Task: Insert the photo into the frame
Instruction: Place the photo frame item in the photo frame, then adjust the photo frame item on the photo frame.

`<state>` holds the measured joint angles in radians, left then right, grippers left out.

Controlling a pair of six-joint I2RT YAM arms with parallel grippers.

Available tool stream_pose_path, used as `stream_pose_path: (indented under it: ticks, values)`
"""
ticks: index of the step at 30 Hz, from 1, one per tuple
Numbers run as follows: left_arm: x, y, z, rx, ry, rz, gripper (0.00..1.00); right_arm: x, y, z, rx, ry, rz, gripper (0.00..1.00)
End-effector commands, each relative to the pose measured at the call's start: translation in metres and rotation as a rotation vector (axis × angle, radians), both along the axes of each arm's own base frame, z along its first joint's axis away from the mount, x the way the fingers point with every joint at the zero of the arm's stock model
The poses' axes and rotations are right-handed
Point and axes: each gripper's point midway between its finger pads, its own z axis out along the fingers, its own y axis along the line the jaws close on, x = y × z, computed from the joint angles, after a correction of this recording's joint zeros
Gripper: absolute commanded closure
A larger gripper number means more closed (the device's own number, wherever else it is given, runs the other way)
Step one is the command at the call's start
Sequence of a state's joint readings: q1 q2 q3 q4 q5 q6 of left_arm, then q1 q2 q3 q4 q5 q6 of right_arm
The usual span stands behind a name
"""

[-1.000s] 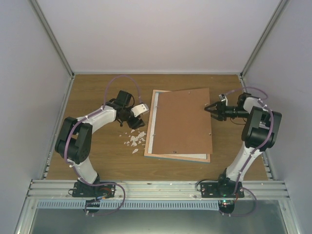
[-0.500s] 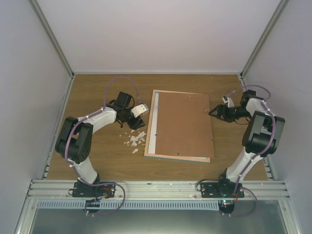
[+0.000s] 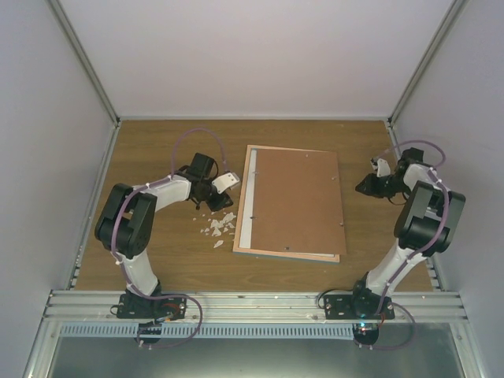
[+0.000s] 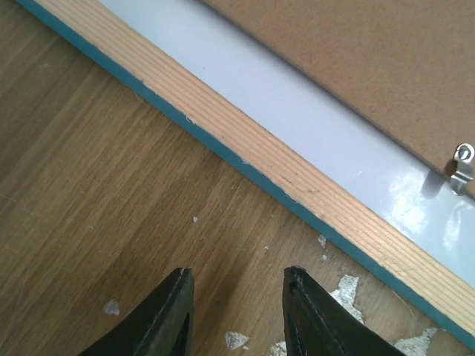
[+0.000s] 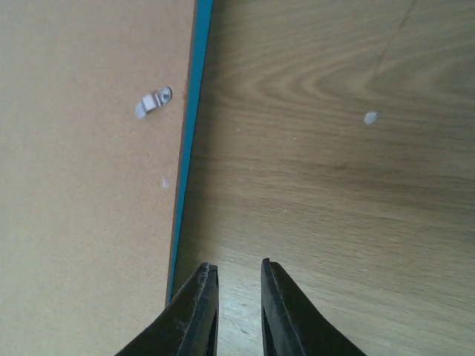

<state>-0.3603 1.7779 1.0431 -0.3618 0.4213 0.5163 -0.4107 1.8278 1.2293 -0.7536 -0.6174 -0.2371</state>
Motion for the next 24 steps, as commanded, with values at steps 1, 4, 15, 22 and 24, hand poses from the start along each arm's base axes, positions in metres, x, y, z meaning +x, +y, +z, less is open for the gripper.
stream_pose_path:
  ticks: [1, 4, 15, 22, 24]
  values:
    - [0.009, -0.004, -0.007, 0.002, -0.033, -0.015, 0.65, 0.001, 0.007, -0.022, -0.067, 0.017, 0.051, 0.82]
    - [0.010, -0.004, -0.012, 0.006, -0.024, -0.015, 0.67, 0.000, 0.020, -0.033, -0.064, 0.033, 0.081, 0.83]
    - [-0.003, -0.017, -0.036, 0.038, 0.004, -0.068, 0.74, -0.011, 0.082, -0.043, -0.021, 0.066, 0.233, 0.83]
    - [-0.008, -0.023, -0.042, 0.040, 0.017, -0.086, 0.75, -0.016, 0.112, -0.031, 0.050, 0.041, 0.302, 0.83]
    - [-0.011, -0.024, -0.044, 0.039, 0.024, -0.091, 0.76, -0.016, 0.117, -0.023, 0.069, 0.024, 0.312, 0.83]
